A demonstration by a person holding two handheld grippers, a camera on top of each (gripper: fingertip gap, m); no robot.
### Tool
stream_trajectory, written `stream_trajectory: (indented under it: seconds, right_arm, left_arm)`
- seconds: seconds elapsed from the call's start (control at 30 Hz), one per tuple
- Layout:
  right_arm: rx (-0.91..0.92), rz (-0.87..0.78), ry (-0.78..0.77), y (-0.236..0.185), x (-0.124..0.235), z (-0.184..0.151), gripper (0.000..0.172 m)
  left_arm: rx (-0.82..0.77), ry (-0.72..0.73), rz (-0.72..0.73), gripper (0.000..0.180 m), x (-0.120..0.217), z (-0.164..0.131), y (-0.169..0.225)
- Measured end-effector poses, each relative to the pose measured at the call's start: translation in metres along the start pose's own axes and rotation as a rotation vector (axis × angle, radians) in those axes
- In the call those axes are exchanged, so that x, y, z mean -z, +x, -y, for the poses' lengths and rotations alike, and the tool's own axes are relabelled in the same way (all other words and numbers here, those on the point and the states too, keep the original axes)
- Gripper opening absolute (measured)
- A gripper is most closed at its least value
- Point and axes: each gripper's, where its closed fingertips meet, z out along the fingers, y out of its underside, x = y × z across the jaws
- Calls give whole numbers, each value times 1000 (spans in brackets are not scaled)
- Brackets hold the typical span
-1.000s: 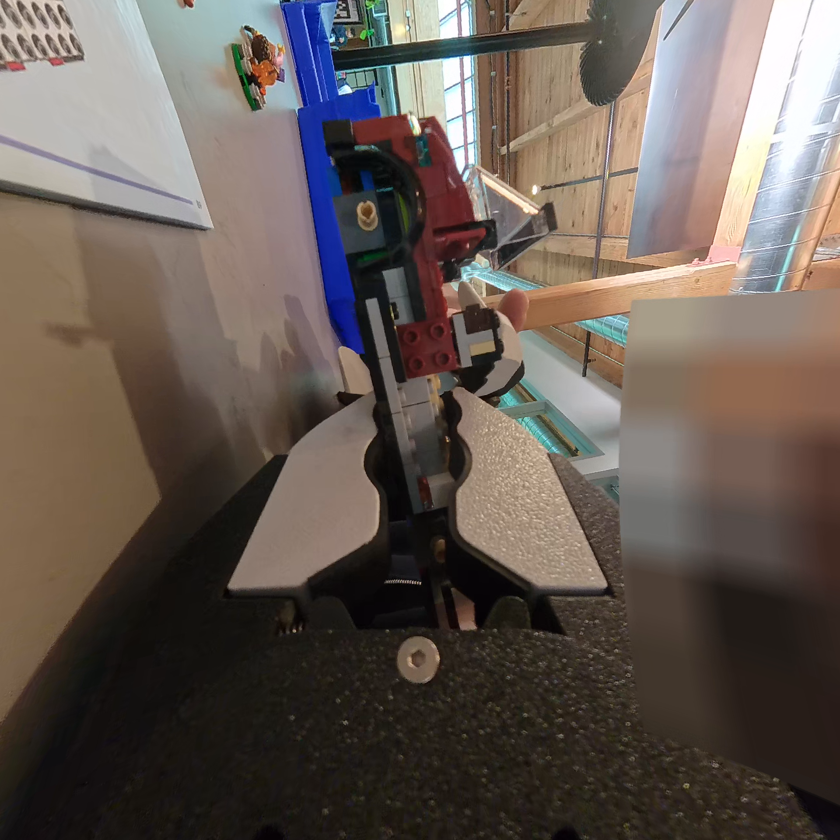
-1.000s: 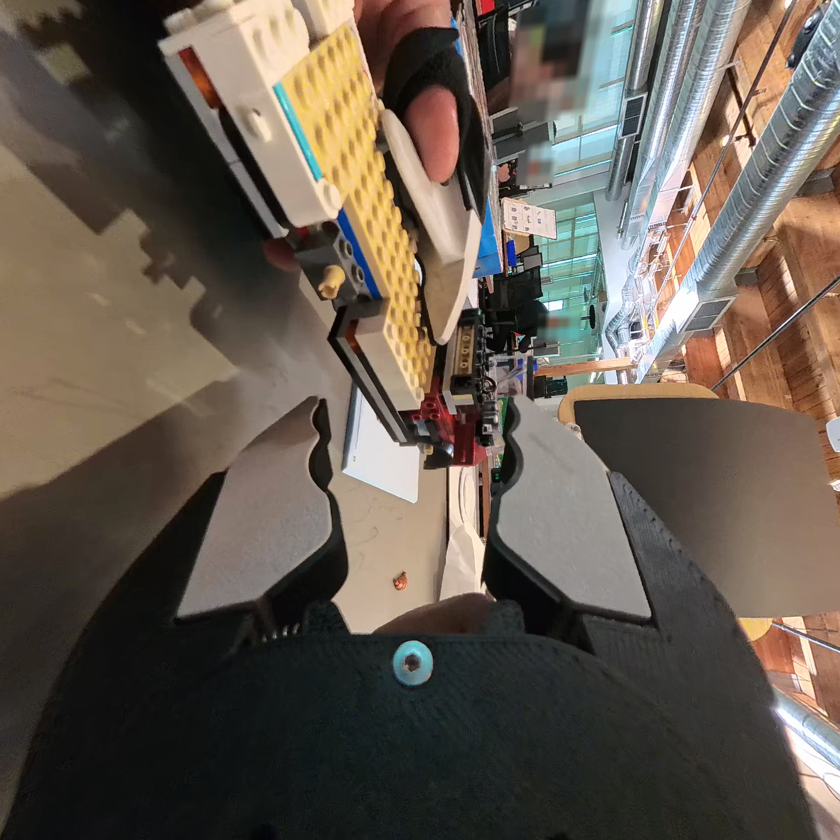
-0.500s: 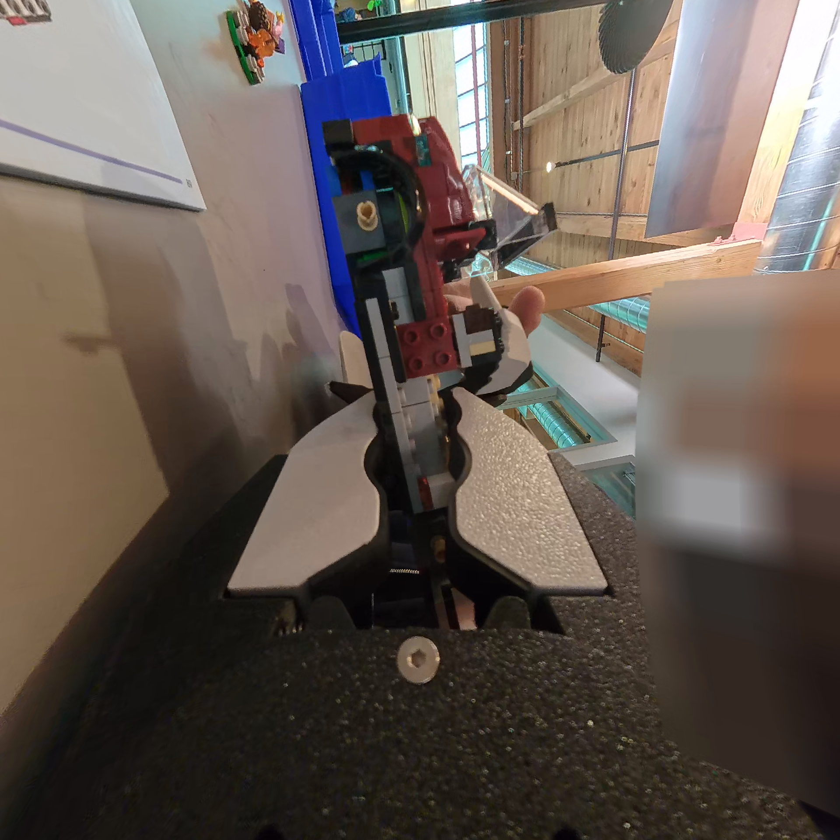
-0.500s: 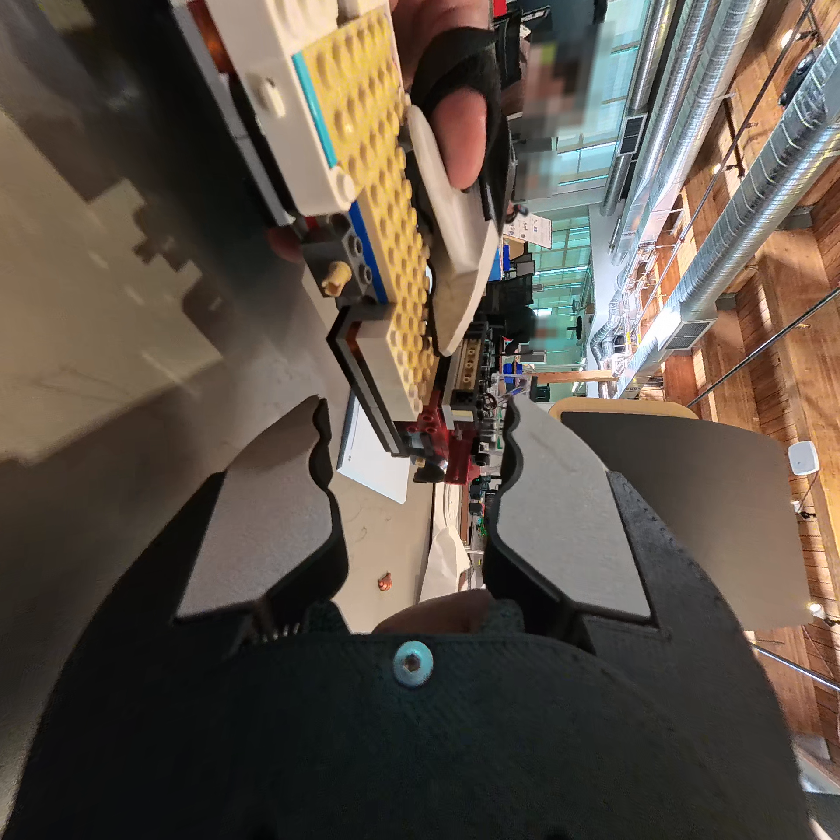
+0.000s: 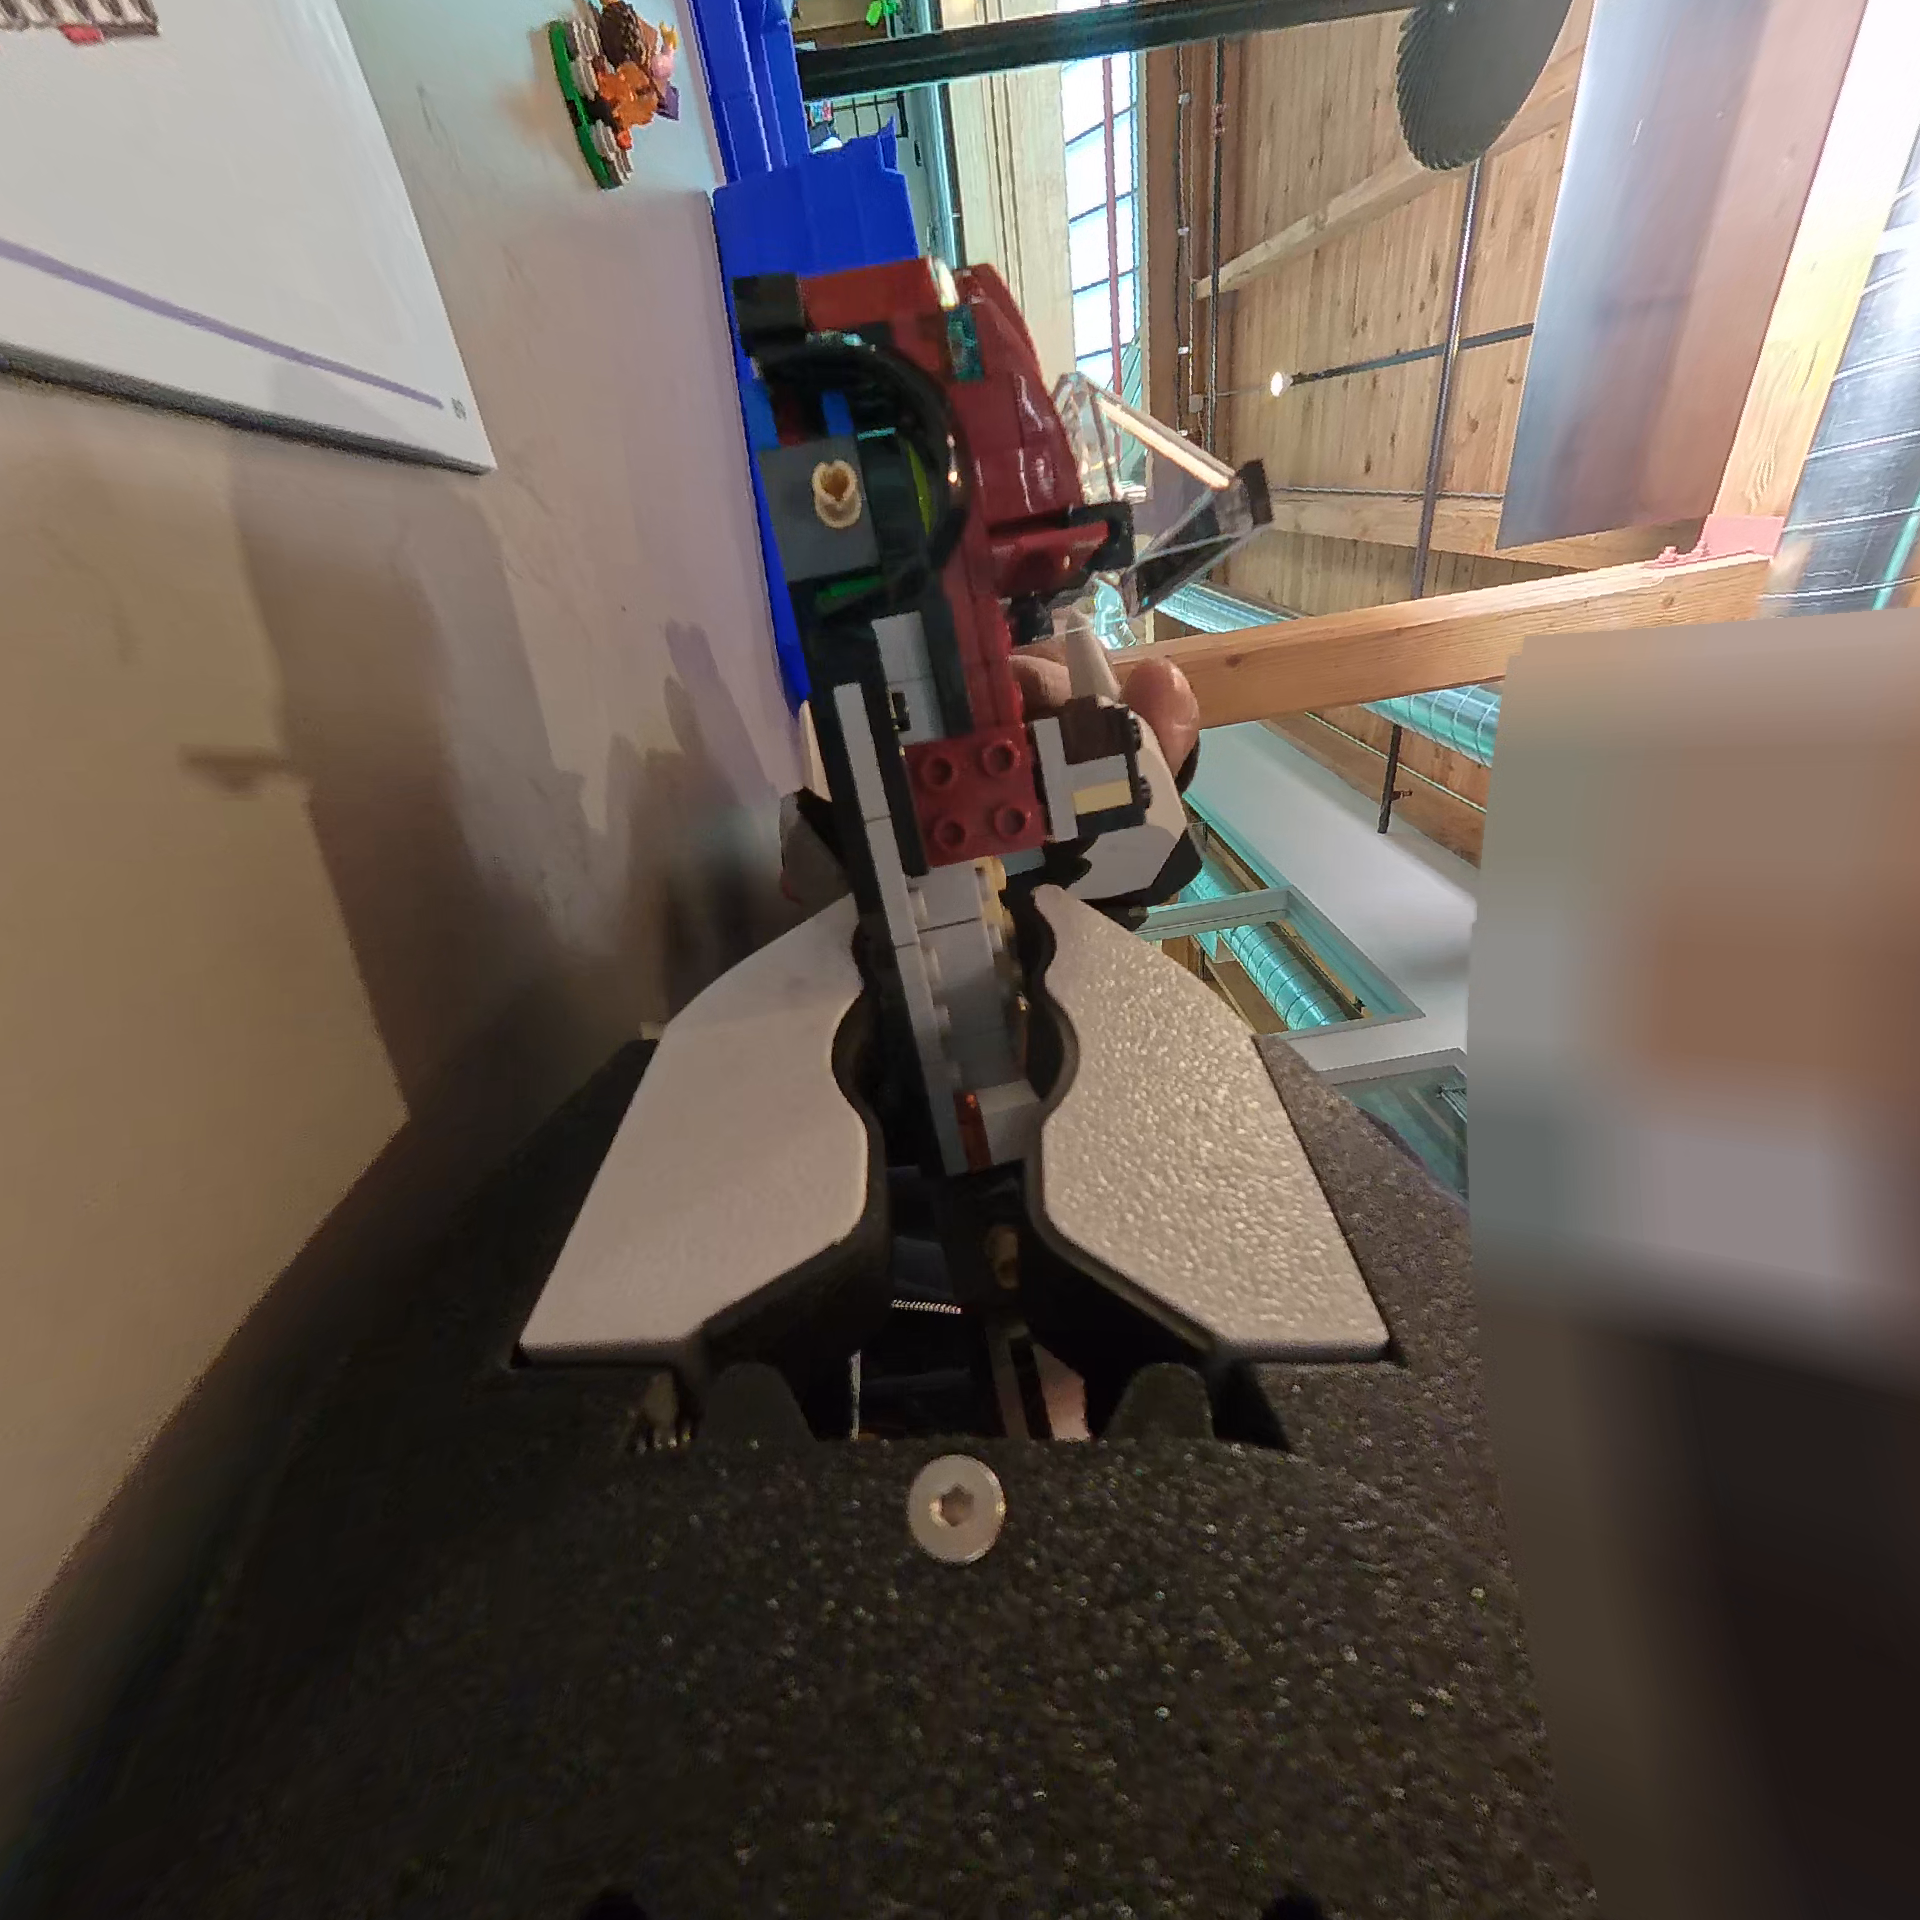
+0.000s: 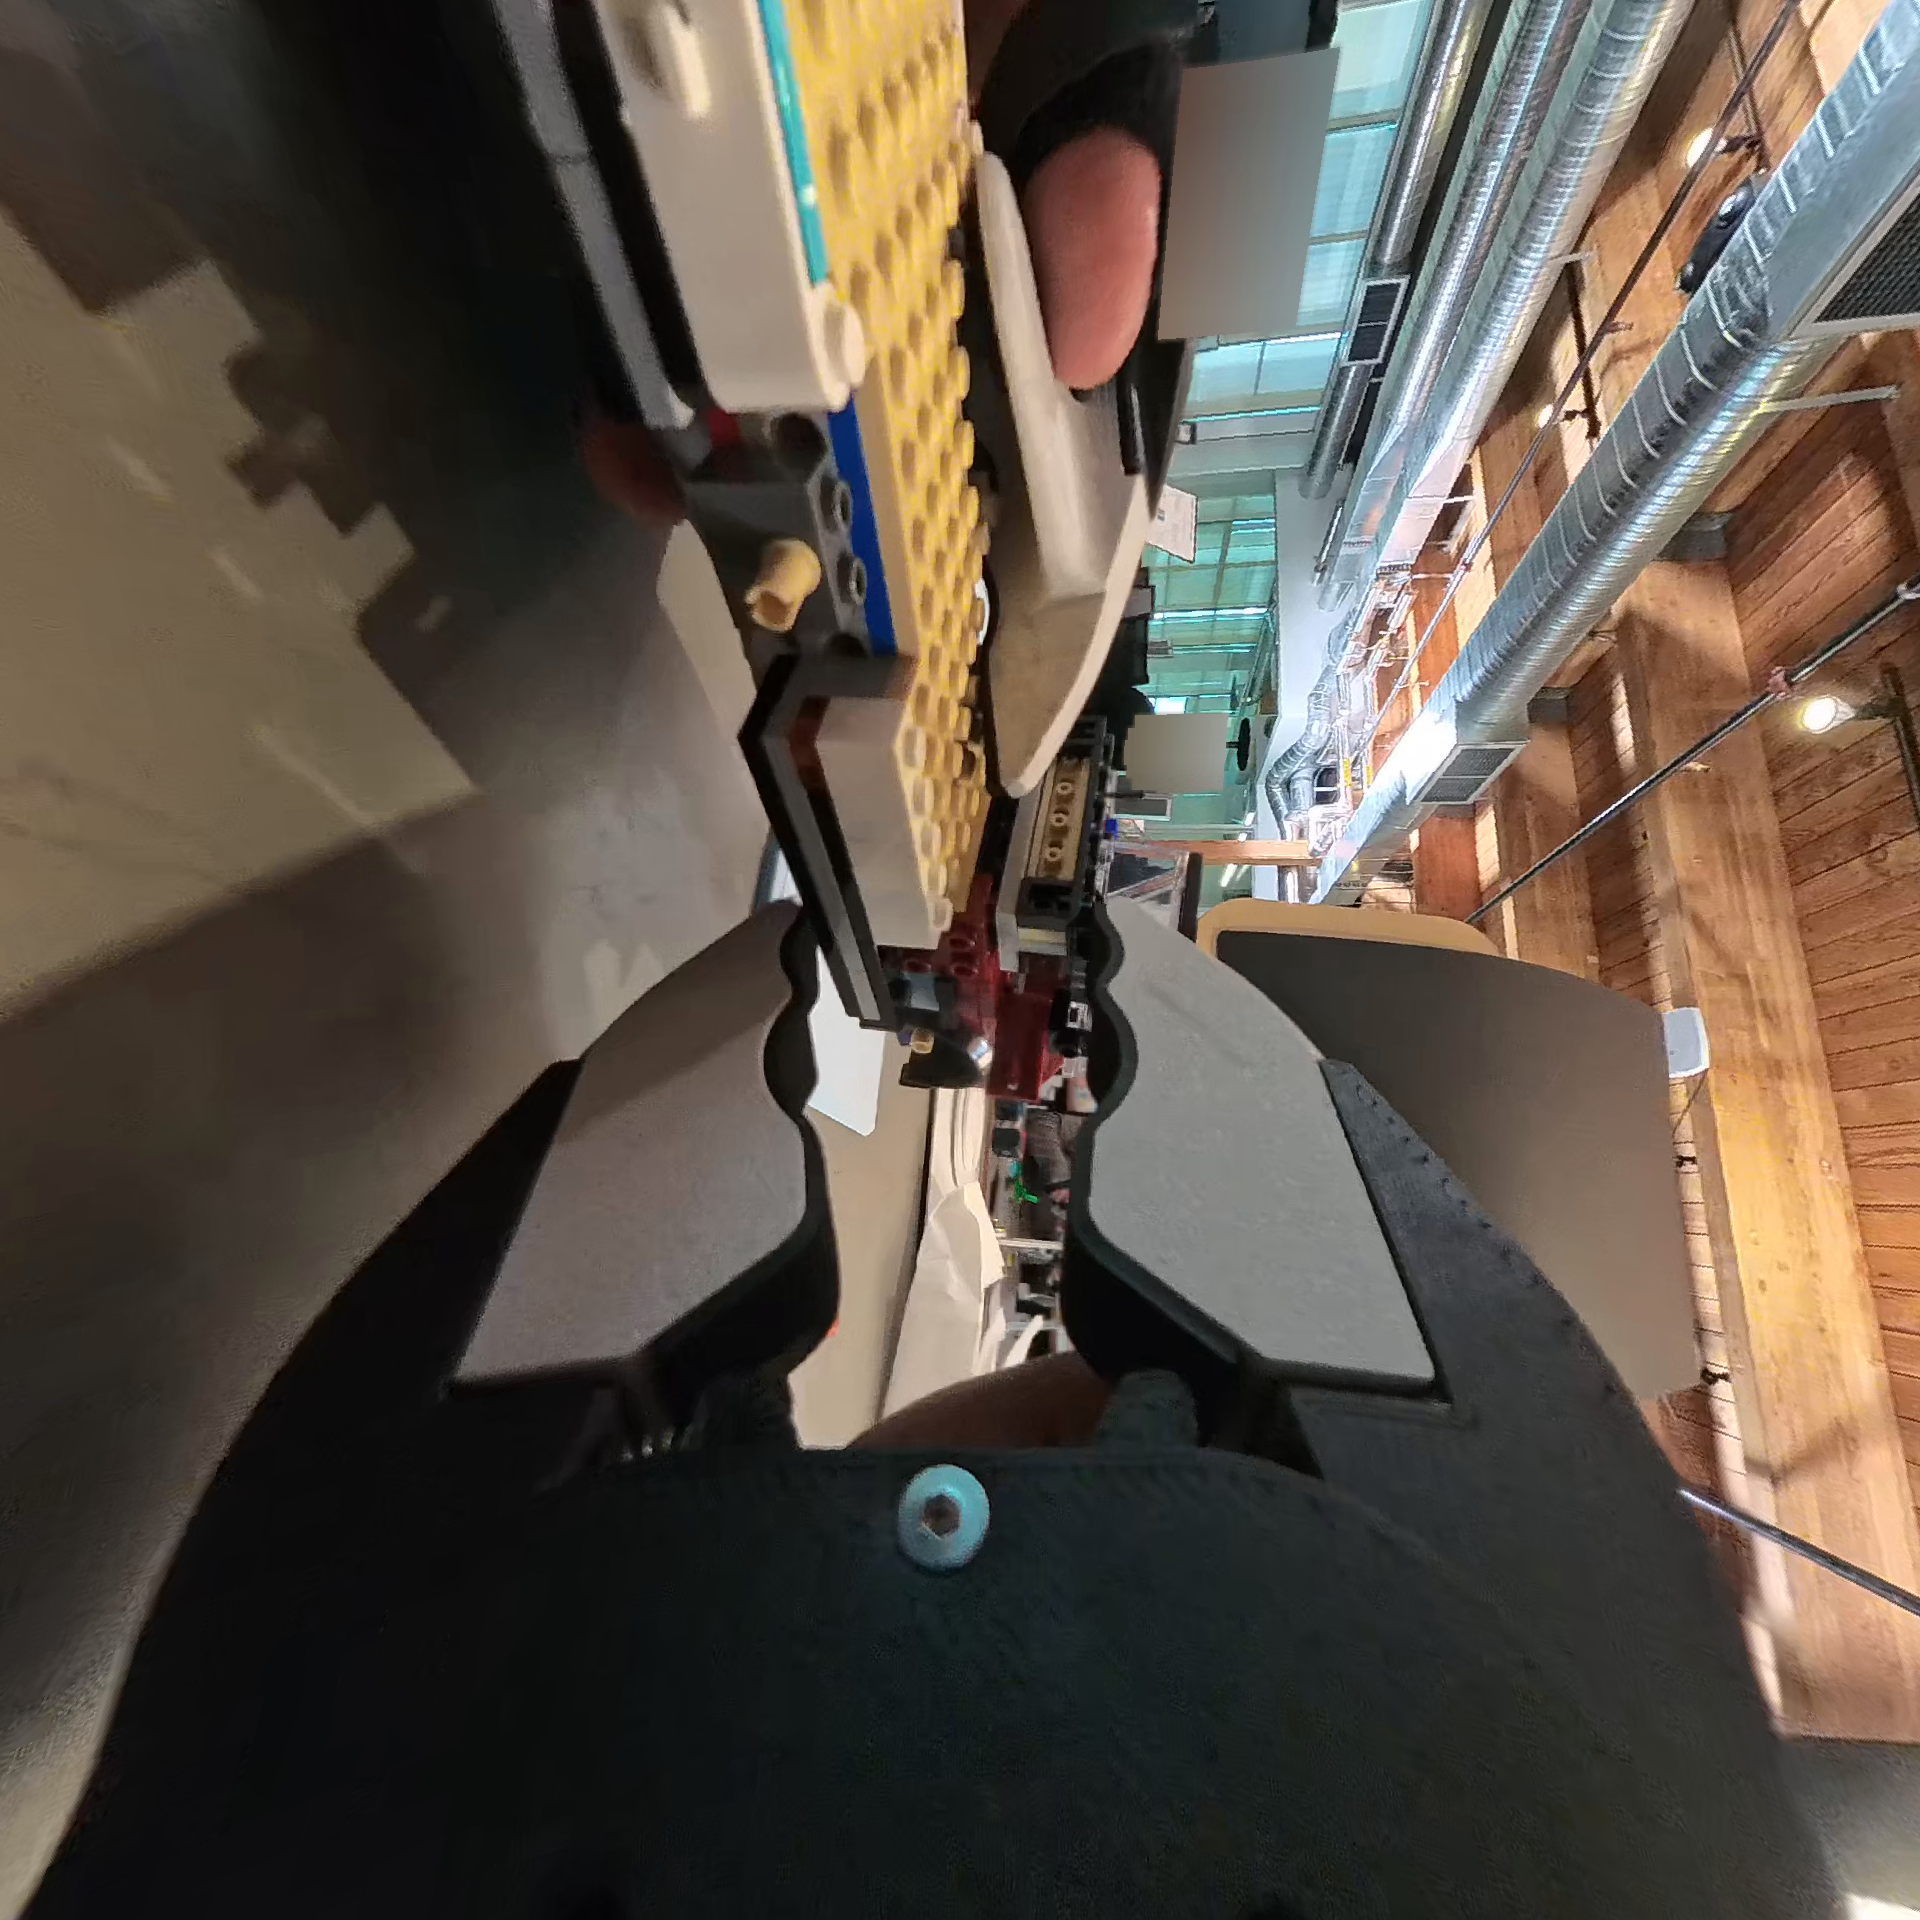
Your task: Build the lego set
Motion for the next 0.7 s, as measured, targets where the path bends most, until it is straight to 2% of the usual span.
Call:
stream_trajectory:
  seconds: [0.7]
  right_arm:
    - [36, 26, -38, -3, -6, 0, 48]
  left_arm:
    - [17, 18, 43, 23, 2, 2, -7]
